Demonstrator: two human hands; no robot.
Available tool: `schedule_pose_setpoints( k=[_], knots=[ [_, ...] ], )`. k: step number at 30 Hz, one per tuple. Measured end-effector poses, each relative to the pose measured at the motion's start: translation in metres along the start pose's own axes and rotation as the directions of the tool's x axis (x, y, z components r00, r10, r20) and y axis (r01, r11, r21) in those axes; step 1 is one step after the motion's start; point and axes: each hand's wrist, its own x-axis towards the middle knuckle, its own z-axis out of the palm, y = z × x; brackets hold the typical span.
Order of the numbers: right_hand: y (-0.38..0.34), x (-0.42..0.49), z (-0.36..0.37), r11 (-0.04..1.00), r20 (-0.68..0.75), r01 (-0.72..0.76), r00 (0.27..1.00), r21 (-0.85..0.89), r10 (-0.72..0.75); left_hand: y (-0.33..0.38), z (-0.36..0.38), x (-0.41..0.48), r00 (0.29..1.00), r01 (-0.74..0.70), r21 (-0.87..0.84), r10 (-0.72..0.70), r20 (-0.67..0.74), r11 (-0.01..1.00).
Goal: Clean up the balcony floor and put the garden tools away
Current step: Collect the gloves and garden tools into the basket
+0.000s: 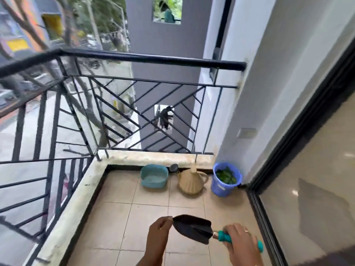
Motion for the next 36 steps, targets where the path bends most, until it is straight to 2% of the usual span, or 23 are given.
schedule_pose_setpoints(
  k=[2,8,13,18,23,27,29,31,34,36],
  knots=[
    [0.008,0.038,0.01,0.998,0.058,0.02,0.998,0.057,-0.024,0.01,0.004,0.025,0.999,0.009,-0.016,-0.01,-0.046,1.0],
    [-0.013,0.15,0.039,0.985,0.157,0.157,0.974,0.066,-0.165,0.034,-0.015,0.111,0.987,0.025,-0.096,-0.04,-0.158,0.995],
    [-0.046,0.252,0.071,0.978,0.219,0.202,0.953,0.053,-0.208,0.058,-0.043,0.207,0.976,0.087,-0.139,-0.112,-0.185,0.987],
    [-0.086,0.351,0.094,0.974,0.35,0.216,0.909,0.067,-0.226,0.091,-0.076,0.308,0.956,0.23,-0.101,-0.244,-0.162,0.968],
    [-0.114,0.436,0.116,0.978,0.411,0.206,0.891,0.012,-0.193,0.111,-0.093,0.406,0.949,0.281,0.045,-0.27,-0.163,0.959],
    [-0.114,0.499,0.167,0.972,0.465,0.231,0.867,-0.054,-0.18,0.093,-0.093,0.487,0.95,0.313,0.277,-0.301,-0.087,0.909],
    [-0.107,0.532,0.211,0.966,0.504,0.243,0.848,-0.087,-0.168,0.069,-0.089,0.528,0.94,0.325,0.393,-0.339,-0.036,0.86],
    [-0.105,0.562,0.258,0.932,0.539,0.322,0.821,-0.164,-0.188,0.044,-0.083,0.57,0.922,0.305,0.566,-0.386,0.027,0.766],
    [-0.106,0.605,0.343,0.879,0.656,0.406,0.739,-0.251,-0.155,-0.014,-0.08,0.636,0.935,0.173,0.844,-0.354,0.022,0.508],
    [-0.107,0.628,0.399,0.876,0.677,0.391,0.728,-0.283,-0.107,-0.064,-0.077,0.674,0.954,0.057,0.946,-0.297,0.043,0.319]
  ],
)
